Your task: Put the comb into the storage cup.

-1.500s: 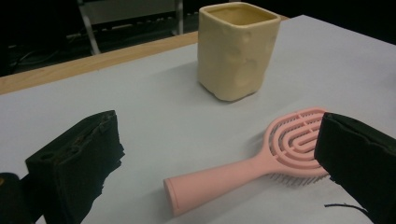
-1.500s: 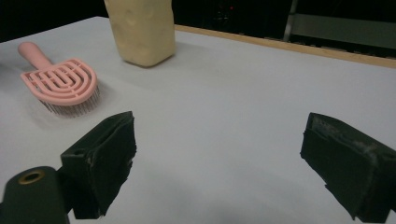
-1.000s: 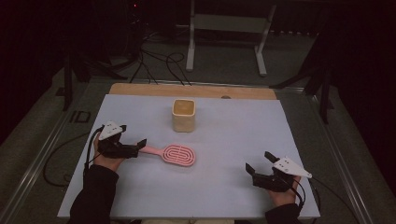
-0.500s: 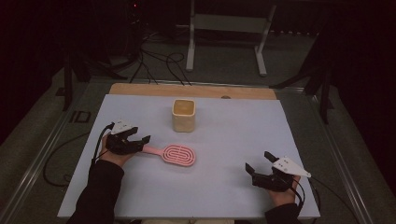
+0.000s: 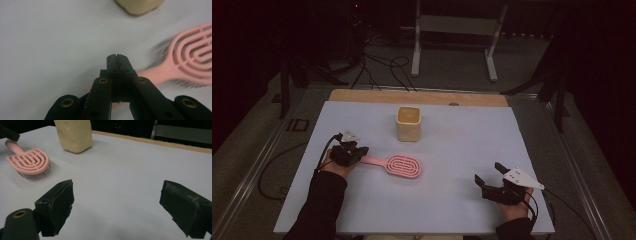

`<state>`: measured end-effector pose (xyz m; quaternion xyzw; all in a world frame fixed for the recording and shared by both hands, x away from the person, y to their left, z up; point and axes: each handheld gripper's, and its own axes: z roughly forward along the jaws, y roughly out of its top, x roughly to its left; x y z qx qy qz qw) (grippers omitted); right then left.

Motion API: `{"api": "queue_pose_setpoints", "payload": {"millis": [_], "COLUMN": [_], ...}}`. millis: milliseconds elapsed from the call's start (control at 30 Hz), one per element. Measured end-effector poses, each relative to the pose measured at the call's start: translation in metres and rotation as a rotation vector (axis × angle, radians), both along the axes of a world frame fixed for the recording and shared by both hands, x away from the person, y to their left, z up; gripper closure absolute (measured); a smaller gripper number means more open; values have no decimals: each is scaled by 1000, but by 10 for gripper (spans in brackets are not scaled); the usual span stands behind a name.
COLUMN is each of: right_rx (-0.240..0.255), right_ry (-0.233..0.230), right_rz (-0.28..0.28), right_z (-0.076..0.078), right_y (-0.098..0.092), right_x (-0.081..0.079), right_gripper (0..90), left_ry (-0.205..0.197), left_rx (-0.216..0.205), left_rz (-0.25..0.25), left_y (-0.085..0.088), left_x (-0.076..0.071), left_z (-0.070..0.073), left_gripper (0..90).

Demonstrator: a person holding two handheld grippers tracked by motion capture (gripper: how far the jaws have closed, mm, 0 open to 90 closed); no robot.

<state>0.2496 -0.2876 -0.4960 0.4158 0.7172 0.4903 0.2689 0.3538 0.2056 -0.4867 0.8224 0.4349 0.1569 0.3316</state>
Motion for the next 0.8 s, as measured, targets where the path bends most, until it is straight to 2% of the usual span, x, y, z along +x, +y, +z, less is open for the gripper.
{"api": "queue_pose_setpoints", "payload": {"millis": [200,233,367,600,800], "right_rx": [1,2,2,-3,-2], "right_ry": [1,1,1,-1,-2], "right_rz": [-1,-2,-2,2,1], "right_z": [0,0,0,0,0], "right_y": [0,0,0,0,0], "right_x": [0,0,0,0,0], "right_gripper": [117,117,117,117,117], "left_ry": [29,31,29,28,30], "left_rx": [9,1,-19,-24,-20], "left_rz": [-14,-12,-11,-2,1], "left_y": [-1,-1,0,-1,-2], "left_x": [-5,-7,-18,-38,-45], "left_z": [-5,-6,-7,-11,-17], "left_gripper": [900,900,900,900,900]}}
